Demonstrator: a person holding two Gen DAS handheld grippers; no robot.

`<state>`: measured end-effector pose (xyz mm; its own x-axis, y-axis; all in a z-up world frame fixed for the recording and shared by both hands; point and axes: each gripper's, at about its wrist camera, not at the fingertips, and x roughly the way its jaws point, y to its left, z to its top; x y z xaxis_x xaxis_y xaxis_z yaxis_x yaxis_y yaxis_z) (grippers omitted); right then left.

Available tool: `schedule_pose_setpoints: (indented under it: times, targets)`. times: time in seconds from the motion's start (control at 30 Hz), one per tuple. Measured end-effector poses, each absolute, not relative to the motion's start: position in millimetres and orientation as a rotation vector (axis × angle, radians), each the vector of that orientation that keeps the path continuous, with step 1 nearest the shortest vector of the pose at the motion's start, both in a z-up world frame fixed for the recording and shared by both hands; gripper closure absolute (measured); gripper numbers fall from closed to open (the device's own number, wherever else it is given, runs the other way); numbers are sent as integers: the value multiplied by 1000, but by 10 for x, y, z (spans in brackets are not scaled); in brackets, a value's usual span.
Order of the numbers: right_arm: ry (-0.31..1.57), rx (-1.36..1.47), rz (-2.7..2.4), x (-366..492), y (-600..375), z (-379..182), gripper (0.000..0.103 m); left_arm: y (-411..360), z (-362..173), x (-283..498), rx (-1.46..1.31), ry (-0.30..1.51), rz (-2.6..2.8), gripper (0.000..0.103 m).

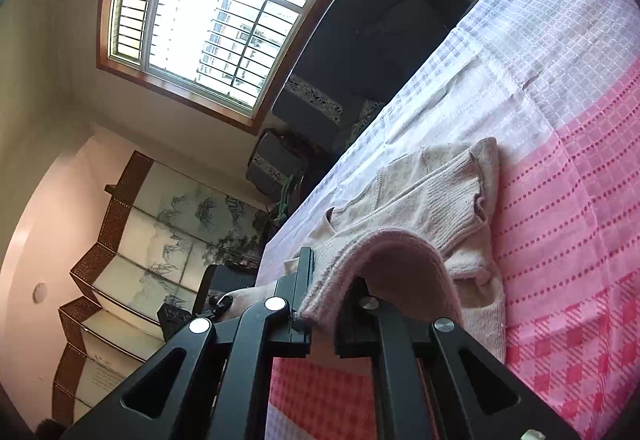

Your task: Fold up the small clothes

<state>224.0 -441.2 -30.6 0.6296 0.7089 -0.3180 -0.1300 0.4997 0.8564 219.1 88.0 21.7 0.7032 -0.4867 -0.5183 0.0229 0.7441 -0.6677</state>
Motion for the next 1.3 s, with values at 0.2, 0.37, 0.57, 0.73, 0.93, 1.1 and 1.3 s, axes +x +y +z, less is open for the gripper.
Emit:
schedule_pose_setpoints:
  times: [0.2, 0.37, 0.57, 0.73, 0.93, 1.1, 1.3]
  targets:
    - [792, 923, 507, 2791, -4388, -633, 95, 909, -145, 2673, -711, 805, -228, 93]
    - [808, 950, 482, 3047, -4401, -854, 95, 831, -308, 2886, -649, 815, -216, 92]
    - [833, 977, 443, 3183, -4408, -1077, 95, 789, -407, 3014, -637, 834, -214, 90]
    - [834, 969, 433, 3189, -4400, -1114, 95, 898, -522, 3081, -744, 873, -233, 89]
    - [805, 993, 441, 3216, -4398, -1066, 92, 978, -463, 3143, -810, 852, -259, 87]
    - [751, 1069, 458, 3225, -4463, -1075, 84, 1105, -477, 3192, -990, 857, -261, 82]
    - [692, 1103, 451, 3096, -4552, -1037, 55, 1381, -373, 3034, -1036, 721, -140, 35]
